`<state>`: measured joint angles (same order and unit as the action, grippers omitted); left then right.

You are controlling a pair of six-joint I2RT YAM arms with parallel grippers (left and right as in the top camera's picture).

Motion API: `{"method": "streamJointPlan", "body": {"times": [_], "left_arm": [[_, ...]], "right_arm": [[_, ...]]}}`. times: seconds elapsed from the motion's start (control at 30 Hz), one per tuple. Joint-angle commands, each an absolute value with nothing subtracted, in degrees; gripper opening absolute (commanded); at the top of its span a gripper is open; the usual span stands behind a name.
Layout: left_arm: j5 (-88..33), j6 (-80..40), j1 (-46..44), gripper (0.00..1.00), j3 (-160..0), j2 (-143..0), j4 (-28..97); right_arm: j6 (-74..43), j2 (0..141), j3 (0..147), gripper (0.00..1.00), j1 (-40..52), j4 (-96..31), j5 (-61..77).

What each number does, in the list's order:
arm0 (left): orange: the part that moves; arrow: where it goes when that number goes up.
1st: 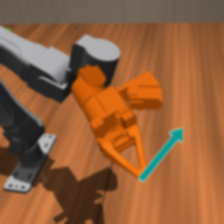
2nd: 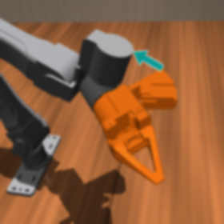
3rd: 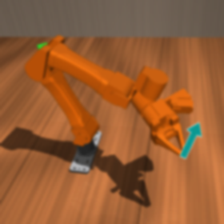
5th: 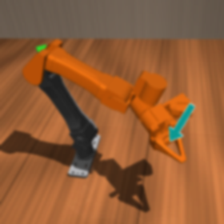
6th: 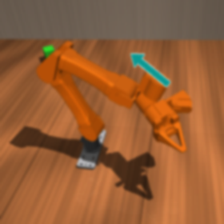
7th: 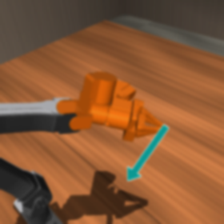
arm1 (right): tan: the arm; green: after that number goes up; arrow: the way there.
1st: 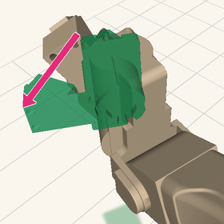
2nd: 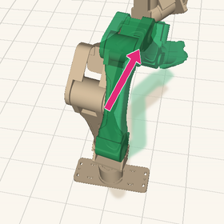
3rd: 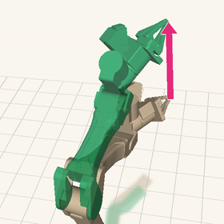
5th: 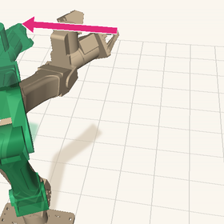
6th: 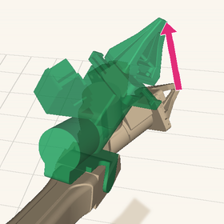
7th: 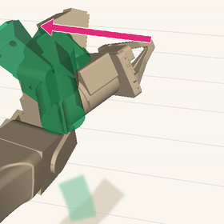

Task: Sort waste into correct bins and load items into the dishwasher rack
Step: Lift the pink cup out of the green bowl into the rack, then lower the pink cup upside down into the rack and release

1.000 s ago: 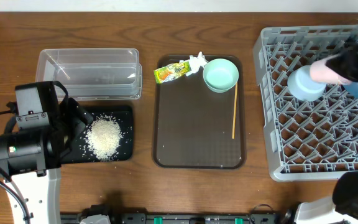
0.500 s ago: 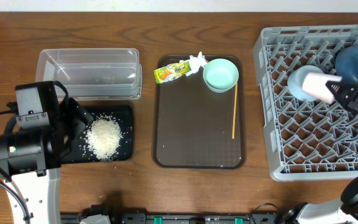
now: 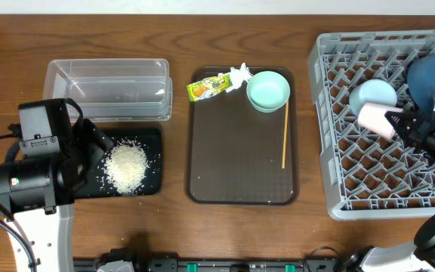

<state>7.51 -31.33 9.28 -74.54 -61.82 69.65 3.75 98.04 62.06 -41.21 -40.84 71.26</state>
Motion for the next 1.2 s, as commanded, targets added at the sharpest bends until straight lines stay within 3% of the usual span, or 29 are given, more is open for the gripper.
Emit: {"method": "streamJointPlan", "body": {"times": [0.0,0.67,1.17], "left_arm": [[8.01,-31.59,9.47,0.97,-75.24,-61.78,69.84],[8.01,-31.59,9.47,0.97,-75.24,-61.78,69.84],[8.01,-31.59,9.47,0.97,-75.24,-61.78,69.84]], "right_arm": [[1.56,97.62,61.80,0.01,-41.71,-41.19,63.86],[-6.81,97.62,61.34,0.02,-41.71,-41.74,34.79],[-6.59,97.62,61.06,0.01,-40.88,-42.44,35.46]]}}
